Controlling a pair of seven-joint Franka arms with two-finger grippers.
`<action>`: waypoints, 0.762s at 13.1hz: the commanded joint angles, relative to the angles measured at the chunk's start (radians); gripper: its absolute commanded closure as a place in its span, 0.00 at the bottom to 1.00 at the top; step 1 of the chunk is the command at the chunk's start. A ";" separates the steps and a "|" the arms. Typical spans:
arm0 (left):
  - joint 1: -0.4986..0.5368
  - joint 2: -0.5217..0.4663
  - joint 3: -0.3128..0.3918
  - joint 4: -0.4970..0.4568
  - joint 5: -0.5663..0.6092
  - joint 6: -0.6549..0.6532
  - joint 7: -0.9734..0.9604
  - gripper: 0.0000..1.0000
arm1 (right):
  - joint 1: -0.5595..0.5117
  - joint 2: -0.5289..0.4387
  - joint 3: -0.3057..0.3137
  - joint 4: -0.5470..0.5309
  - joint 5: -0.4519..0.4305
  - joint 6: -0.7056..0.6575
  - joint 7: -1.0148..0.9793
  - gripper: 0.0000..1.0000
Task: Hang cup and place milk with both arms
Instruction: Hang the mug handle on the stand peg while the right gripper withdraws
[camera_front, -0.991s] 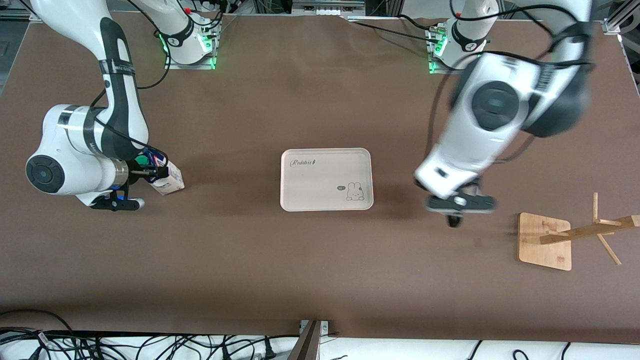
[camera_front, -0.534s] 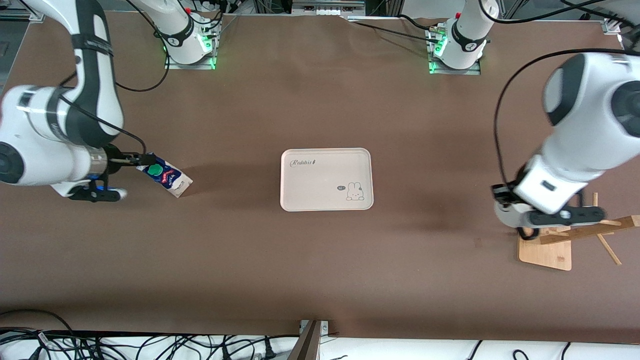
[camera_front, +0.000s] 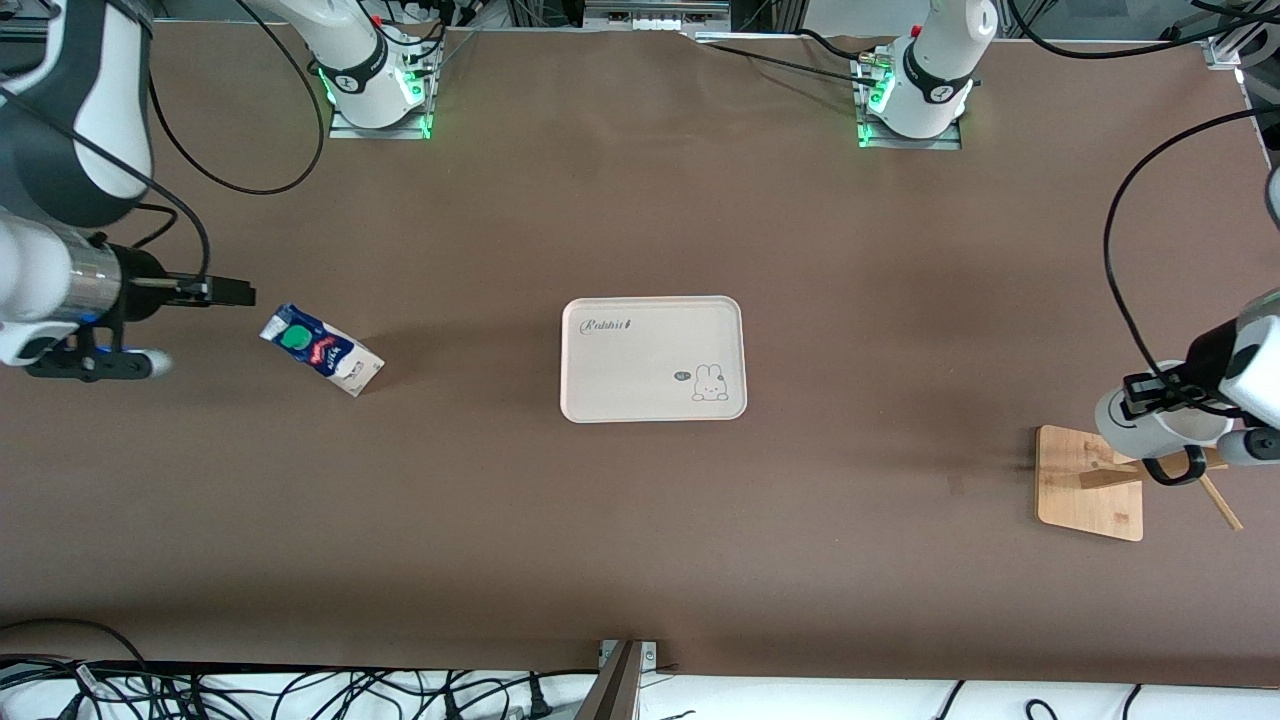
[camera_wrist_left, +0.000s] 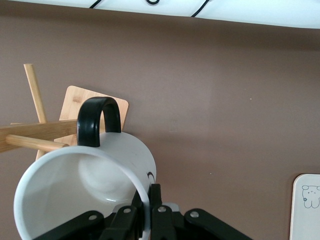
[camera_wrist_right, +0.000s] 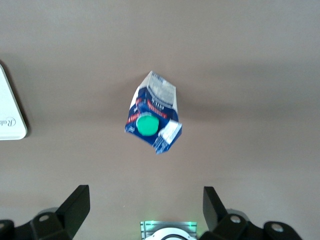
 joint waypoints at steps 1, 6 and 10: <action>0.032 -0.007 -0.013 -0.006 -0.014 -0.021 0.032 1.00 | -0.010 0.006 -0.023 0.092 -0.018 -0.009 -0.049 0.00; 0.072 -0.004 -0.013 -0.009 -0.014 -0.062 0.033 1.00 | -0.062 -0.003 0.000 0.106 -0.086 0.017 -0.112 0.00; 0.091 0.001 -0.012 -0.014 -0.014 -0.078 0.033 1.00 | -0.445 -0.081 0.440 0.074 -0.285 0.082 -0.118 0.00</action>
